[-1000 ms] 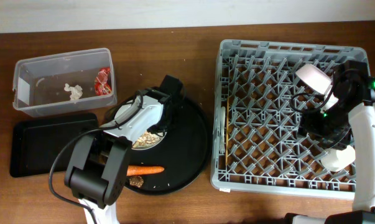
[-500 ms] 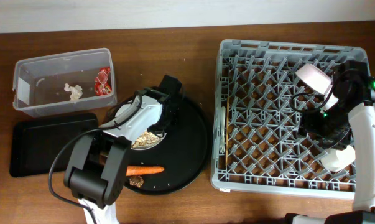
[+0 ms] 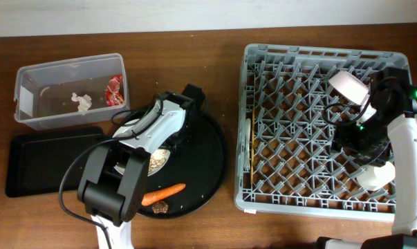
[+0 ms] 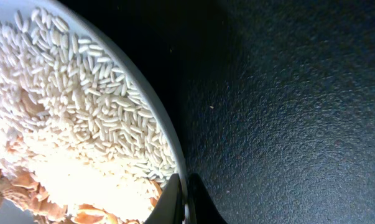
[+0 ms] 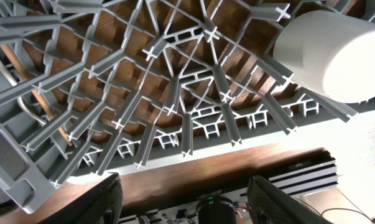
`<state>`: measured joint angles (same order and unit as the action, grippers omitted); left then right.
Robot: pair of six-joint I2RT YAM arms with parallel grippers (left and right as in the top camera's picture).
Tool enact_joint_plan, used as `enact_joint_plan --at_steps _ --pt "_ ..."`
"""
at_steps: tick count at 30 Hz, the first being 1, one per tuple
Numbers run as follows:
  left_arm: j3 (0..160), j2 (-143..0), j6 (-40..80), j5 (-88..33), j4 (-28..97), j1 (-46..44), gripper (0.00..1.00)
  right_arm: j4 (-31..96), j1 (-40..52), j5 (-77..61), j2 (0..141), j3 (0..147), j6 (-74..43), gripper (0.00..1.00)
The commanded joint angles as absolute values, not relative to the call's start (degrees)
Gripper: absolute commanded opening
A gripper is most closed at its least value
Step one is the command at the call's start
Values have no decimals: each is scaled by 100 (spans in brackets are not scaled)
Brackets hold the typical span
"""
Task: Sort waste into correct bins and load items into the dishwasher rack
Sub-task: 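Tip the plate over the black tray with the left gripper, dumping rice and shells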
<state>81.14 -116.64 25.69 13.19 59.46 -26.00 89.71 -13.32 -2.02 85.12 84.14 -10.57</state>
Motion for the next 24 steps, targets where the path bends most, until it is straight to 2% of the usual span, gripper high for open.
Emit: enact_joint_plan --at_steps 1,6,11,16,19,24 --pt "8628 -11730 2519 1544 6357 -2550 0 8978 -1354 -235 8462 8405 -1070 68" --pt "9747 -11684 2521 1553 7389 -2550 0 8976 -1354 -235 8462 8405 -1070 68" --pt "9780 -11096 2751 1780 7771 -2399 0 8986 -1354 -235 8462 8405 -1070 68" --pt "9780 -10763 2235 1160 7878 -978 0 9000 -1354 -233 8462 8405 -1068 68" --pt "9778 -10759 1544 -51 7824 23 0 9002 -1354 -233 8462 8405 -1068 68" --pt "9776 -10744 803 -1297 7887 1299 0 9015 -1354 -233 8462 8405 -1028 68"
